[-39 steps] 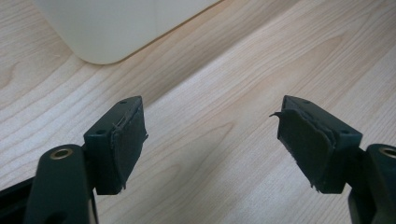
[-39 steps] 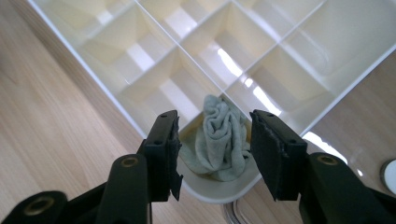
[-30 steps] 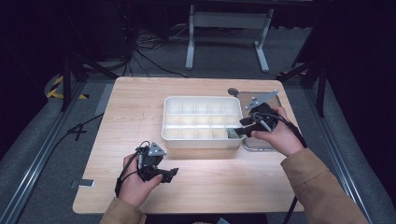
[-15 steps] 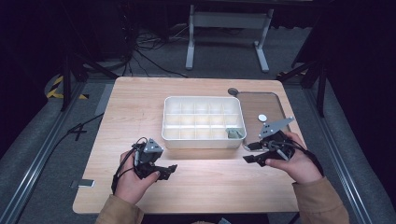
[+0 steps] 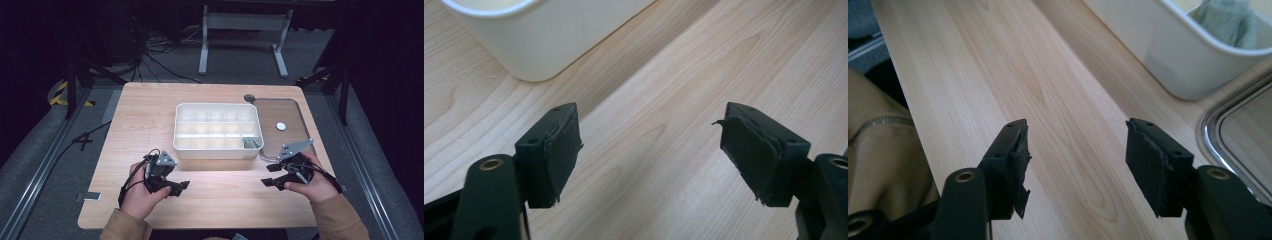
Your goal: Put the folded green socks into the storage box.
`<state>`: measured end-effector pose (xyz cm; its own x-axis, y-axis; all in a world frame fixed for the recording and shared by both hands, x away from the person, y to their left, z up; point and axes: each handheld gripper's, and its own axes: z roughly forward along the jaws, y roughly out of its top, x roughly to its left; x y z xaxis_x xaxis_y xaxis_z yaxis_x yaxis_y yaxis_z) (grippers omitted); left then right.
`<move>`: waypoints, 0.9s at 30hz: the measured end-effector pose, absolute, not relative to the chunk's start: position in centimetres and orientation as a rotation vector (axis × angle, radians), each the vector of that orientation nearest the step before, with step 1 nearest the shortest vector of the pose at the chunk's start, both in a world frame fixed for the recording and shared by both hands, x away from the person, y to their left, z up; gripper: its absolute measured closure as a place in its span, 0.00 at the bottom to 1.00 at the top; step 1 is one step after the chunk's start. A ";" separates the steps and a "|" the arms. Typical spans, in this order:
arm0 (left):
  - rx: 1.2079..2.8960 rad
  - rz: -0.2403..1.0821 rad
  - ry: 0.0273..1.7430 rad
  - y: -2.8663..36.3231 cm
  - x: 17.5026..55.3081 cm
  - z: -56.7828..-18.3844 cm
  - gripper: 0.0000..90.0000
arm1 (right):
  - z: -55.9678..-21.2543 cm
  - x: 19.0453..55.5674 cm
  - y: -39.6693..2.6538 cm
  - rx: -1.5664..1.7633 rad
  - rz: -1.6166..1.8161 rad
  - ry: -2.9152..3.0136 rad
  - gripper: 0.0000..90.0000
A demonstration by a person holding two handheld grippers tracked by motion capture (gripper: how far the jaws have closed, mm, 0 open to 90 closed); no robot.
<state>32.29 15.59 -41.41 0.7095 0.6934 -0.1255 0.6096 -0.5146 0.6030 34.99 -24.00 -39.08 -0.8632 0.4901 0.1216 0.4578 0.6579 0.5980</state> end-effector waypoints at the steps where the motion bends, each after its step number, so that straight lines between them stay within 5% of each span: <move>1: 2.288 0.175 0.983 15.5 32.3 -41.5 0.27 | -39.5 35.0 -24.0 0.827 0.951 2.845 0.48; 20: 2.420 0.197 0.934 15.0 32.5 -44.3 0.24 | -45.1 34.5 -22.6 0.700 0.839 2.845 0.45; 27: 2.434 0.235 0.790 15.2 32.2 -45.3 0.19 | -46.3 33.3 -22.7 0.678 0.952 2.784 0.45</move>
